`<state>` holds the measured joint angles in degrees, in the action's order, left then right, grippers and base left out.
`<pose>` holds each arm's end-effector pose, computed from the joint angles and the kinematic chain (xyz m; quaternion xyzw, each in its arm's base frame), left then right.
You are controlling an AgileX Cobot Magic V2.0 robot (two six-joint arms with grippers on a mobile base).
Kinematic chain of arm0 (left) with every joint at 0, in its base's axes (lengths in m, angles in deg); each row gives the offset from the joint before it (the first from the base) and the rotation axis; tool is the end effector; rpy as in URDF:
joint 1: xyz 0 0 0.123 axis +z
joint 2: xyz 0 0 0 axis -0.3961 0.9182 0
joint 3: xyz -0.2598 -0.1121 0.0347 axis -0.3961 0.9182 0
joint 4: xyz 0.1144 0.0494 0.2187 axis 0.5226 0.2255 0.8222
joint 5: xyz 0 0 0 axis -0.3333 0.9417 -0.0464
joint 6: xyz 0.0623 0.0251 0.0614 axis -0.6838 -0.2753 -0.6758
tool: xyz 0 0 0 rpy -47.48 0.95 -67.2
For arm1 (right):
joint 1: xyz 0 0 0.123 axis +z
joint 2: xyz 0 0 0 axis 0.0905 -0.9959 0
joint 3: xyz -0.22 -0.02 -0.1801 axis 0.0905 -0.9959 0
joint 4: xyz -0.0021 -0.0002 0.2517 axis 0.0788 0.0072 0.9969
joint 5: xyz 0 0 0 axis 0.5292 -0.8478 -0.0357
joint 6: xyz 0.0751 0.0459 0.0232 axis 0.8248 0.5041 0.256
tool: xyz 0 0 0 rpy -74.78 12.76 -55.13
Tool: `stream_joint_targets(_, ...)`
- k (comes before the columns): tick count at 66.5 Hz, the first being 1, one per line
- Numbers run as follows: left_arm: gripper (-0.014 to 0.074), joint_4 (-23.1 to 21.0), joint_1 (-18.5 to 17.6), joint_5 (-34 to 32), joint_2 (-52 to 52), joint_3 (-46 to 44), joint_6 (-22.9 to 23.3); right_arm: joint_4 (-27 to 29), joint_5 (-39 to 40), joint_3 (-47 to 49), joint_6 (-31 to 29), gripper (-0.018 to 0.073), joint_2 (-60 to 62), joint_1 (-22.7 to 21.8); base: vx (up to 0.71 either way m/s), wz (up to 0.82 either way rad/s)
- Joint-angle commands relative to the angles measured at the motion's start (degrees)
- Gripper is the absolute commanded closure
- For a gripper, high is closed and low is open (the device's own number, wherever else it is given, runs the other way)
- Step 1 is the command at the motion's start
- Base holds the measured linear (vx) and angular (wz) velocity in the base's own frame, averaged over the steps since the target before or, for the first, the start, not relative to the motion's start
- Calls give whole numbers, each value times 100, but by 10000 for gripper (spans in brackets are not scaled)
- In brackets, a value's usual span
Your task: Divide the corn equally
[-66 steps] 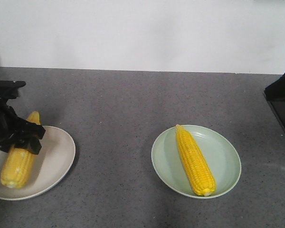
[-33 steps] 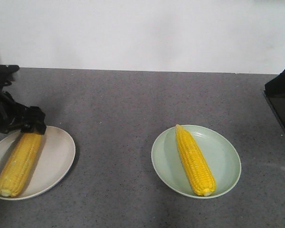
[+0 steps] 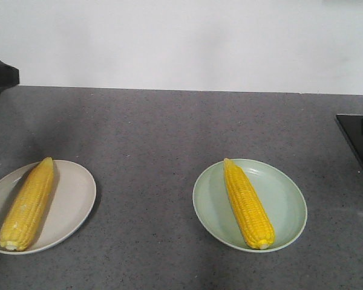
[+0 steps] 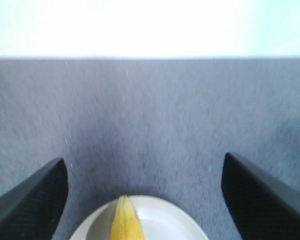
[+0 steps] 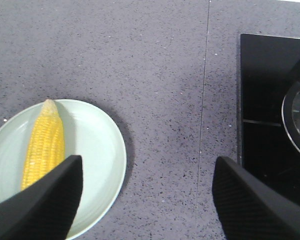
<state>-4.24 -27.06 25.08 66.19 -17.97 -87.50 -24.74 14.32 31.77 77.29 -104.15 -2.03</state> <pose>0.2406 -0.0243 0.4026 0.0166 0.8673 -0.0775 0.4914 0.1839 0.0130 0.3965 -0.0351 0.9187 0.0234 0.3928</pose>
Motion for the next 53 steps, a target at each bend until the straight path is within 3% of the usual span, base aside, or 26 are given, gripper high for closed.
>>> stream_joint_targets(1,8,-30,-22,-783,-528,122,13,-141,775,-357,11,32,427,-29,0,0)
stream_joint_targets(21,8,-29,-22,-2268,-2326,2177,-304,-156,1775,-1833,6,32,1766,-29,0,0)
stream_joint_targets(33,8,-29,-22,-2817,-3131,3157,-585,-172,2305,-2455,-23,45,2358,-29,0,0)
stream_joint_targets(44,11,-29,-22,-3026,-3461,3529,-719,-177,2447,-2607,-23,125,2562,-29,0,0)
stream_joint_targets(53,57,-29,-22,-3022,-3454,3529,-719,-177,2447,-2607,-23,265,2562,-29,0,0)
